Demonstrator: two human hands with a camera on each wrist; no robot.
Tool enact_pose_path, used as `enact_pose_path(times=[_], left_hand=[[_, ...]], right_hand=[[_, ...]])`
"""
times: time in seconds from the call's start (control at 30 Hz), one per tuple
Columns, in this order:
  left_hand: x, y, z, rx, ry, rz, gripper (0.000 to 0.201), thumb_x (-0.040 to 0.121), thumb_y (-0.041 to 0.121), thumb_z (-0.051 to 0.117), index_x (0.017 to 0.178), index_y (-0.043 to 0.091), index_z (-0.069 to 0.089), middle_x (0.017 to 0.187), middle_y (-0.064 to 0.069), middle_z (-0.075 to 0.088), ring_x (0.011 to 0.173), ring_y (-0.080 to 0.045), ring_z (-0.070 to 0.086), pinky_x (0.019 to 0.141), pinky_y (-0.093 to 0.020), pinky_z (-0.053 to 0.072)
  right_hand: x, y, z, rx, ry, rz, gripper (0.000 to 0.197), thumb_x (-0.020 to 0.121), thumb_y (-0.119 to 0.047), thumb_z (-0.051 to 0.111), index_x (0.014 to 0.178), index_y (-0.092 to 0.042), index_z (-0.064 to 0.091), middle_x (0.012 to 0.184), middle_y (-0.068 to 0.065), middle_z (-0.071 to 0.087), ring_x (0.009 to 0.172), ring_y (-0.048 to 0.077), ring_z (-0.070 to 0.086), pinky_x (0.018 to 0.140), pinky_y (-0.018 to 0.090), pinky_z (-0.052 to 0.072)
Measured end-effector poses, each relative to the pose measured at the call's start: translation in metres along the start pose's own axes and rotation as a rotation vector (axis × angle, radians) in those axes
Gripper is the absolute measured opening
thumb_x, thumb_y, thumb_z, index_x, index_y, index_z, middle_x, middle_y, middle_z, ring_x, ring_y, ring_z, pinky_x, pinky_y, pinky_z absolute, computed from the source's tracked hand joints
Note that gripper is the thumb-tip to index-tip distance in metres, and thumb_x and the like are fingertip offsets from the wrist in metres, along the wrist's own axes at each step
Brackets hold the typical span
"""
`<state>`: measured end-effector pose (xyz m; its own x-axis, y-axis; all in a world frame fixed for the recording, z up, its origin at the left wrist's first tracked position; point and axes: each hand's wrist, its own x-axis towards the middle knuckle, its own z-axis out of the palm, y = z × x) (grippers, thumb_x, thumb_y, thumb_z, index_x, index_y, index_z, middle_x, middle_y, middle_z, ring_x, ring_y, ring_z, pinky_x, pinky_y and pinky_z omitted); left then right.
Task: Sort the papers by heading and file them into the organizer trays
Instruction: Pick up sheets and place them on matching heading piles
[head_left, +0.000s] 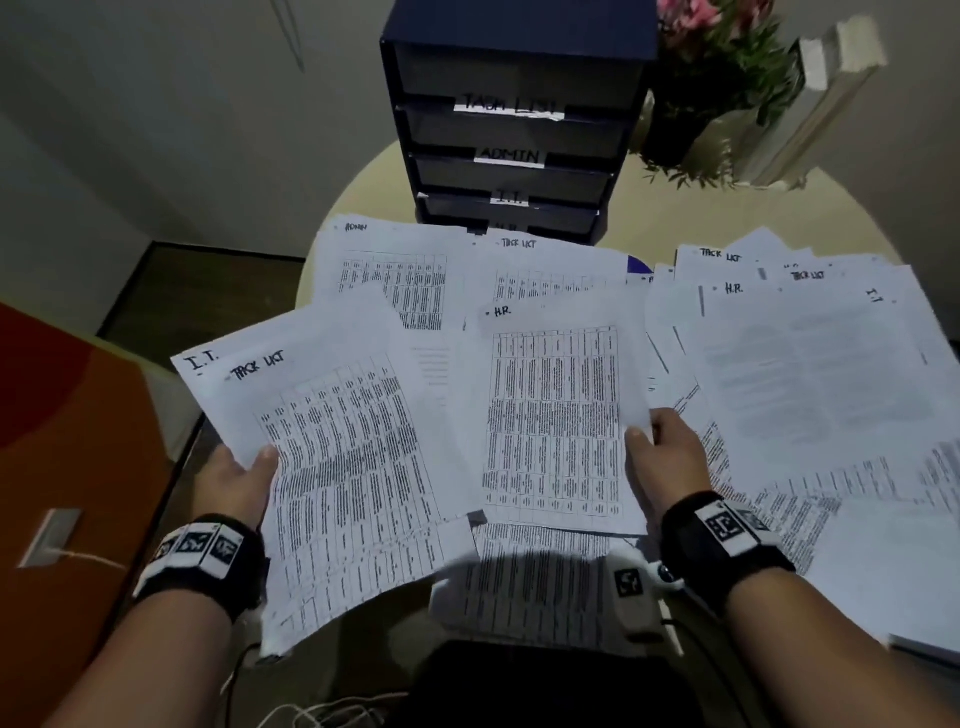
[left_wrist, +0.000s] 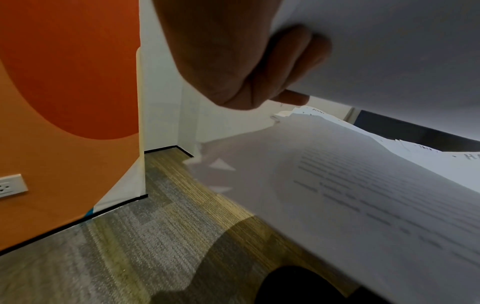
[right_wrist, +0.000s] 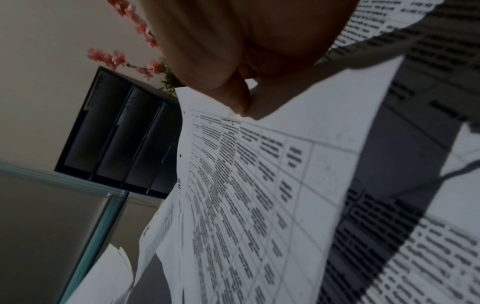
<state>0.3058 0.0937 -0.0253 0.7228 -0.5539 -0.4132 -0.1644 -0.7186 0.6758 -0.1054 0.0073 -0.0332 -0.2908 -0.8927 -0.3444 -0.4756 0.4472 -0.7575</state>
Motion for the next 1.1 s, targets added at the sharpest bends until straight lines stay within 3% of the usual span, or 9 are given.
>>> enact_pose_path(times=[0.1, 0.27, 0.4, 0.5, 0.6, 0.7, 0.8, 0.97, 1.1], left_hand=[[-0.012, -0.003, 0.002, -0.010, -0.026, -0.010, 0.035, 0.097, 0.019, 0.061, 0.128, 0.005, 0.058, 0.127, -0.015, 0.063, 0.114, -0.034, 0.059, 0.098, -0.041, 0.043], [-0.041, -0.015, -0.001, -0.055, -0.016, -0.044, 0.031, 0.097, 0.015, 0.060, 0.126, 0.004, 0.060, 0.124, -0.022, 0.064, 0.113, -0.042, 0.060, 0.097, -0.050, 0.046], [-0.060, -0.018, 0.000, -0.065, -0.049, -0.069, 0.029, 0.099, 0.011, 0.056, 0.123, -0.004, 0.057, 0.119, -0.043, 0.053, 0.072, -0.049, 0.060, 0.065, -0.035, 0.050], [-0.058, -0.017, -0.004, -0.092, -0.034, -0.098, 0.030, 0.098, 0.011, 0.056, 0.124, -0.004, 0.056, 0.114, -0.041, 0.058, 0.093, -0.057, 0.060, 0.086, -0.057, 0.051], [-0.046, -0.015, -0.011, -0.112, -0.037, -0.107, 0.029, 0.098, 0.013, 0.058, 0.125, 0.002, 0.058, 0.094, -0.024, 0.068, 0.081, -0.042, 0.065, 0.075, -0.045, 0.055], [-0.033, -0.013, -0.016, -0.110, -0.074, -0.093, 0.032, 0.098, 0.013, 0.058, 0.128, 0.006, 0.057, 0.125, -0.021, 0.063, 0.108, -0.036, 0.061, 0.098, -0.044, 0.045], [-0.014, -0.003, -0.018, -0.109, -0.123, -0.054, 0.034, 0.099, 0.010, 0.056, 0.132, 0.003, 0.055, 0.122, -0.005, 0.060, 0.105, -0.021, 0.054, 0.093, -0.033, 0.039], [0.032, 0.009, -0.020, -0.014, -0.219, 0.023, 0.019, 0.098, 0.018, 0.058, 0.117, 0.014, 0.060, 0.110, -0.005, 0.063, 0.100, -0.026, 0.061, 0.090, -0.037, 0.045], [0.058, 0.012, -0.020, 0.056, -0.312, 0.086, 0.017, 0.096, 0.021, 0.061, 0.112, 0.014, 0.062, 0.107, -0.011, 0.068, 0.098, -0.031, 0.065, 0.093, -0.046, 0.050]], right_hand=[[0.004, -0.002, 0.004, -0.100, -0.045, -0.023, 0.014, 0.098, -0.011, 0.048, 0.109, -0.014, 0.055, 0.093, 0.005, 0.059, 0.070, 0.005, 0.050, 0.053, 0.019, 0.033], [0.008, -0.003, 0.003, -0.127, -0.110, -0.043, 0.020, 0.097, -0.006, 0.046, 0.114, -0.011, 0.055, 0.093, 0.008, 0.059, 0.065, 0.005, 0.049, 0.048, 0.019, 0.031], [0.013, -0.003, 0.001, -0.132, -0.120, -0.066, 0.019, 0.097, -0.006, 0.046, 0.113, -0.008, 0.056, 0.097, 0.009, 0.060, 0.066, 0.006, 0.048, 0.049, 0.019, 0.032], [0.011, -0.004, 0.003, -0.152, -0.116, -0.073, 0.017, 0.097, -0.006, 0.048, 0.112, -0.007, 0.055, 0.098, 0.008, 0.057, 0.067, 0.009, 0.046, 0.050, 0.018, 0.030], [0.003, -0.003, 0.009, -0.168, -0.131, -0.058, 0.018, 0.096, -0.007, 0.048, 0.114, -0.006, 0.054, 0.099, 0.010, 0.058, 0.077, 0.021, 0.051, 0.055, 0.023, 0.033], [-0.002, -0.002, 0.014, -0.198, -0.117, -0.049, 0.021, 0.095, -0.006, 0.046, 0.115, -0.006, 0.054, 0.095, 0.014, 0.058, 0.081, 0.028, 0.054, 0.065, 0.026, 0.036], [-0.005, -0.009, 0.012, -0.215, 0.006, -0.060, 0.017, 0.093, -0.001, 0.045, 0.106, -0.005, 0.056, 0.088, 0.014, 0.057, 0.079, 0.031, 0.054, 0.066, 0.029, 0.035], [-0.024, -0.018, -0.003, -0.110, 0.147, 0.093, 0.013, 0.084, 0.003, 0.045, 0.088, -0.007, 0.051, 0.072, 0.008, 0.050, 0.062, 0.025, 0.046, 0.054, 0.030, 0.033], [-0.059, -0.003, 0.008, -0.145, 0.084, 0.203, 0.014, 0.077, 0.007, 0.049, 0.082, -0.006, 0.051, 0.076, 0.011, 0.054, 0.071, 0.026, 0.051, 0.057, 0.029, 0.032]])
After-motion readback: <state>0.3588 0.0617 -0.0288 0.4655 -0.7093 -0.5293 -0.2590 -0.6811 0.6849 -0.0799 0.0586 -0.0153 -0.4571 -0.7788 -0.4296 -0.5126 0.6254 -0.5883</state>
